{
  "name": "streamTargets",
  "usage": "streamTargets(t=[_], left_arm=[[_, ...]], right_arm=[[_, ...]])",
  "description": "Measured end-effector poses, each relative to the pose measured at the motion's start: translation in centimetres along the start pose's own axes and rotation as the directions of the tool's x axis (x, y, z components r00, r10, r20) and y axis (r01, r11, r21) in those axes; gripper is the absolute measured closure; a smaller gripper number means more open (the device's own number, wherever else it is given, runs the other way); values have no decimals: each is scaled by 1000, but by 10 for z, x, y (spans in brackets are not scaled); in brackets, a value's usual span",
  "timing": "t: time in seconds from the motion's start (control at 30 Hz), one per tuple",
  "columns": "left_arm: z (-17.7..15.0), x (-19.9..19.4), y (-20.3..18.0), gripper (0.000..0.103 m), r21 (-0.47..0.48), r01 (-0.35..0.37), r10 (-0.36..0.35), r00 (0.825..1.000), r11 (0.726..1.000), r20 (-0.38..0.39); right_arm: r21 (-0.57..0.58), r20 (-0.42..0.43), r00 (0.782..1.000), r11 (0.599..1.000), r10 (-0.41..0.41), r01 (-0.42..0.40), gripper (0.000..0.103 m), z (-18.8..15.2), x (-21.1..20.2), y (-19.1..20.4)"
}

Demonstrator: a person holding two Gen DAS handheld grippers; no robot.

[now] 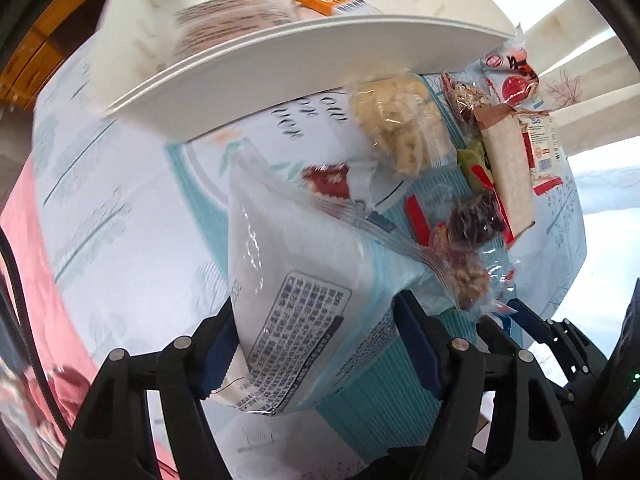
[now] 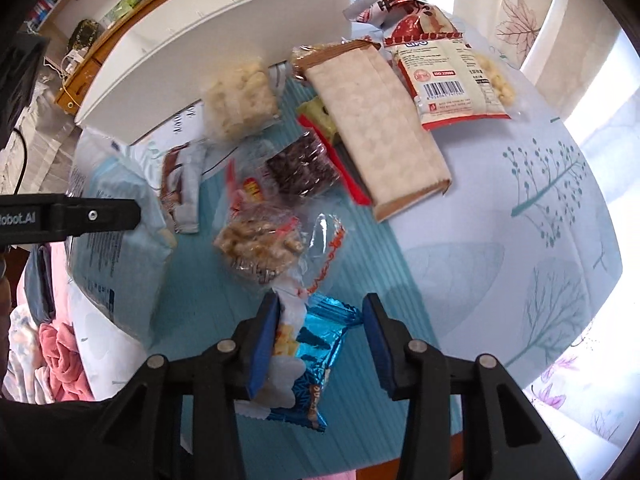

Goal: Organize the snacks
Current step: 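Carry both held snacks into the white basket and open both tools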

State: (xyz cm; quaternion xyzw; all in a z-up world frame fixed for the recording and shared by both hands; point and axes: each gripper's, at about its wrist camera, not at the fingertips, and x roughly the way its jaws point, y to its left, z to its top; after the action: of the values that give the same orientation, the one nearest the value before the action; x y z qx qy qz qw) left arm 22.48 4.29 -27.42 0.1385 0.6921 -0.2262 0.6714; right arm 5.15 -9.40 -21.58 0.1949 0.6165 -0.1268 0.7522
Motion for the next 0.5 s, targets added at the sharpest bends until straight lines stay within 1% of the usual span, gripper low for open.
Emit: streamTargets(t=[0.17,0.37,0.43,0.5], left_arm=[[-29,-25,13,32,-82,21,-18,999,996,39],[-45,-66,47,33,-133,41,-29,995,990,91],[-43,-76,56,33,-156,60,-44,993,986,108],[-49,-91,64,33,-175,80,-59,991,981,124]], right_arm=[[-30,37,999,999,17,-16,60,-19,-13,18],[-80,71,996,996,44,-39,60,-32,-31,45],[-95,79,996,995,51,-43,60,-35,-38,55],[-108,89,994,993,60,-51,60,-34,-45,65]])
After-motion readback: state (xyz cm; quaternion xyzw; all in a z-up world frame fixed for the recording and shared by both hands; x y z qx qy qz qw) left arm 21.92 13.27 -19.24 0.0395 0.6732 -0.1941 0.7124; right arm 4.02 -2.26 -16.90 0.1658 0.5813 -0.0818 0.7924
